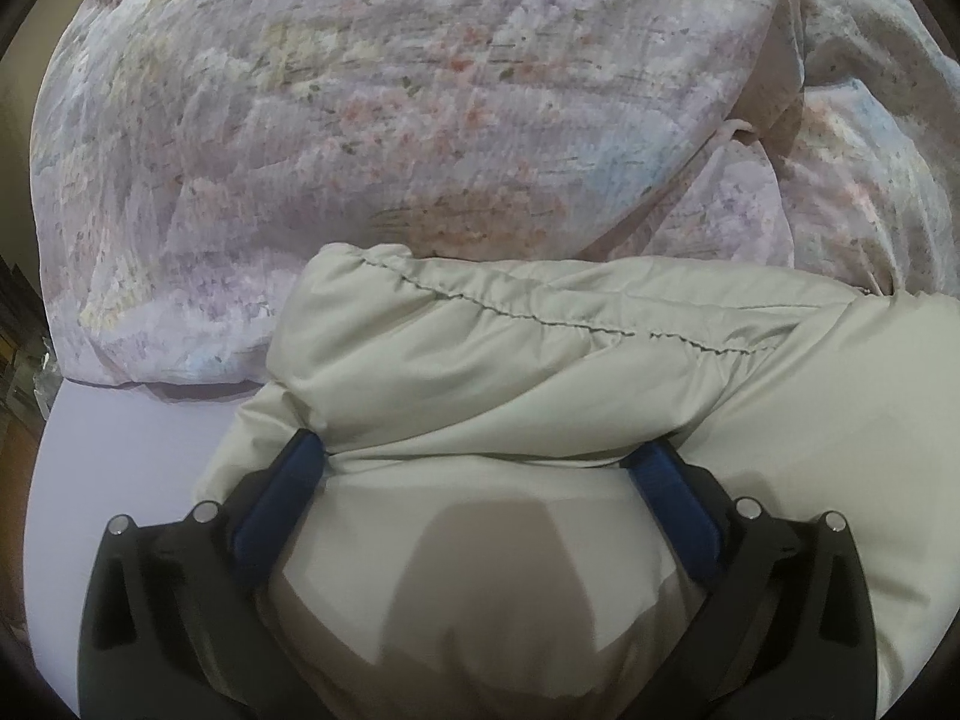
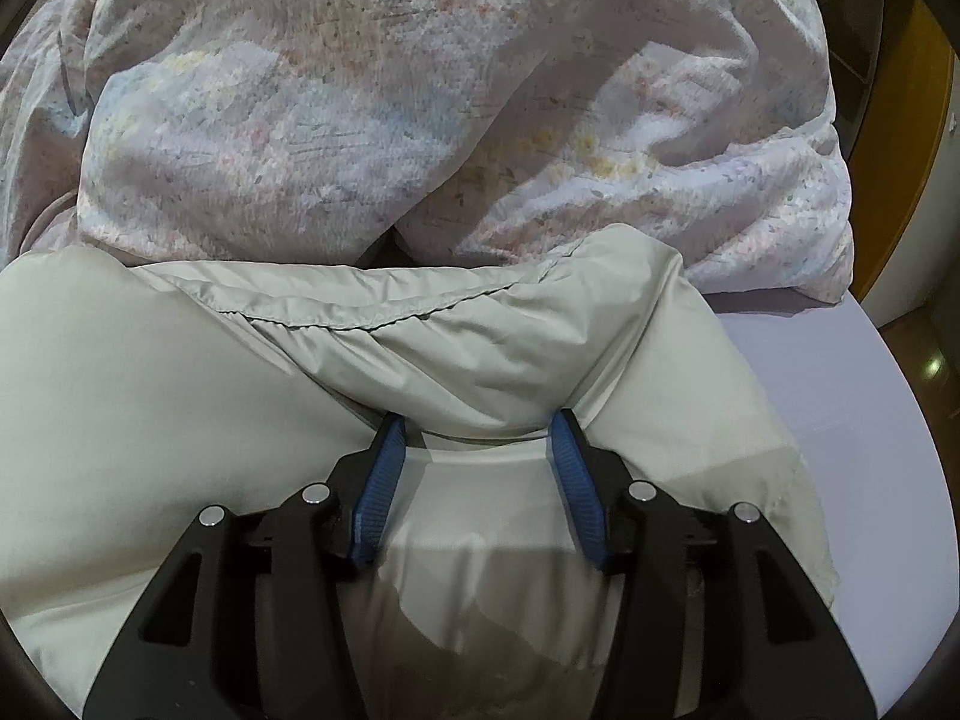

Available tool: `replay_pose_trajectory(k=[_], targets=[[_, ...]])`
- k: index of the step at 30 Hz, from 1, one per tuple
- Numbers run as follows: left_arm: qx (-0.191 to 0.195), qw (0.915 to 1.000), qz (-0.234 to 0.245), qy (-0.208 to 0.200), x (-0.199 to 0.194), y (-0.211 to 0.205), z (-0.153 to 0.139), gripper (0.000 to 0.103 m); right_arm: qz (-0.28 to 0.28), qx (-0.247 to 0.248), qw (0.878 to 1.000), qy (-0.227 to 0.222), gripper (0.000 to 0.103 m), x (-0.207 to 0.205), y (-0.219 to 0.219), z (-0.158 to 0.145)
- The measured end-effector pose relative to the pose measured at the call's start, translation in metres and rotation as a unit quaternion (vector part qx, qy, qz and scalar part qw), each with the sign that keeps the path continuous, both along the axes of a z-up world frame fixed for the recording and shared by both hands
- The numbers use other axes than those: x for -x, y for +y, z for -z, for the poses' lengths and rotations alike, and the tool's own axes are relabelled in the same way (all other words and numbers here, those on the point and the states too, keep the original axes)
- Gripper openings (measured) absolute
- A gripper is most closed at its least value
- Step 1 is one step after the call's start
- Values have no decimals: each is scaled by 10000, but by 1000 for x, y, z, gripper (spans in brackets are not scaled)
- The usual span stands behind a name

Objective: Fold large clothes
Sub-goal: 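Press the folded jacket flat with both grippers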

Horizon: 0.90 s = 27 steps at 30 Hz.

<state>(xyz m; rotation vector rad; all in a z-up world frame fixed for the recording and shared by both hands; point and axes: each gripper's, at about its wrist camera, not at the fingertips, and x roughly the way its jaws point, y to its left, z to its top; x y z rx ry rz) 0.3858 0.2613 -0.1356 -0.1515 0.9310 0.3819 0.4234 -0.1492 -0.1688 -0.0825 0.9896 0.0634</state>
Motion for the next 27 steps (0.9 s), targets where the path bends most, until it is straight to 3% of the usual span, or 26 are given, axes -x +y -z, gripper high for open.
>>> replay_pose_trajectory(k=[19,27], targets=[[69,9993,-42,-353,27,5,21,101,7,-144,9999,-49,54,-6,-12,16],[-23,9996,-42,-280,23,-3,23,101,23,-22,10000,-32,55,-9,-13,21]])
